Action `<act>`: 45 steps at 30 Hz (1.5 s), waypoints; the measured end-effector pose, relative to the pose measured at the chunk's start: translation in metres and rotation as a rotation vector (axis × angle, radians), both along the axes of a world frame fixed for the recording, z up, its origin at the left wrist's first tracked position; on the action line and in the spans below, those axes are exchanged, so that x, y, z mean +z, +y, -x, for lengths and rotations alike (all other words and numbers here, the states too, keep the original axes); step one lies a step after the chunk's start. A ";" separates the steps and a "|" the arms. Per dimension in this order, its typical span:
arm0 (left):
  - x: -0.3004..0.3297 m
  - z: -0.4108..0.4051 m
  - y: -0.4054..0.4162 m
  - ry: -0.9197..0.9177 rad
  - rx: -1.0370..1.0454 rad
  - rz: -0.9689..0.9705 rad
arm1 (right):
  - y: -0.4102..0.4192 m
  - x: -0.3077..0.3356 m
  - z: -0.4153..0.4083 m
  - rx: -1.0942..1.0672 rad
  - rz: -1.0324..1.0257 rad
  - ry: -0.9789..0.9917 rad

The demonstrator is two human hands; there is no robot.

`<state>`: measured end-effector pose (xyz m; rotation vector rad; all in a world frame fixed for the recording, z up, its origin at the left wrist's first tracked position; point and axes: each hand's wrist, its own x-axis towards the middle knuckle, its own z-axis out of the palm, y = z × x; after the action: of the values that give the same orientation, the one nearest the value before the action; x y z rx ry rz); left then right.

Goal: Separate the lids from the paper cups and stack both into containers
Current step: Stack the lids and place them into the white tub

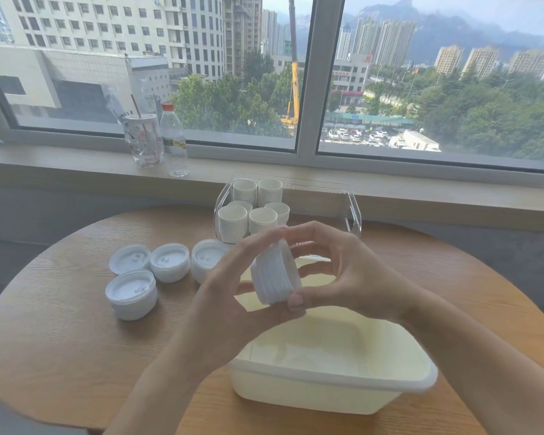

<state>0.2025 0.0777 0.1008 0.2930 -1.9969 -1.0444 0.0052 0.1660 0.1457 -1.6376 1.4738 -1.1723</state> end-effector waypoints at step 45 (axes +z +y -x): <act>-0.099 -0.033 -0.055 -0.074 0.089 -0.226 | -0.049 -0.110 0.010 -0.092 -0.551 0.339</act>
<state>0.2360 0.0223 0.0017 0.5431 -1.9132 -1.2191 -0.0045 0.1174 0.0354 -1.4273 1.8904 -0.4680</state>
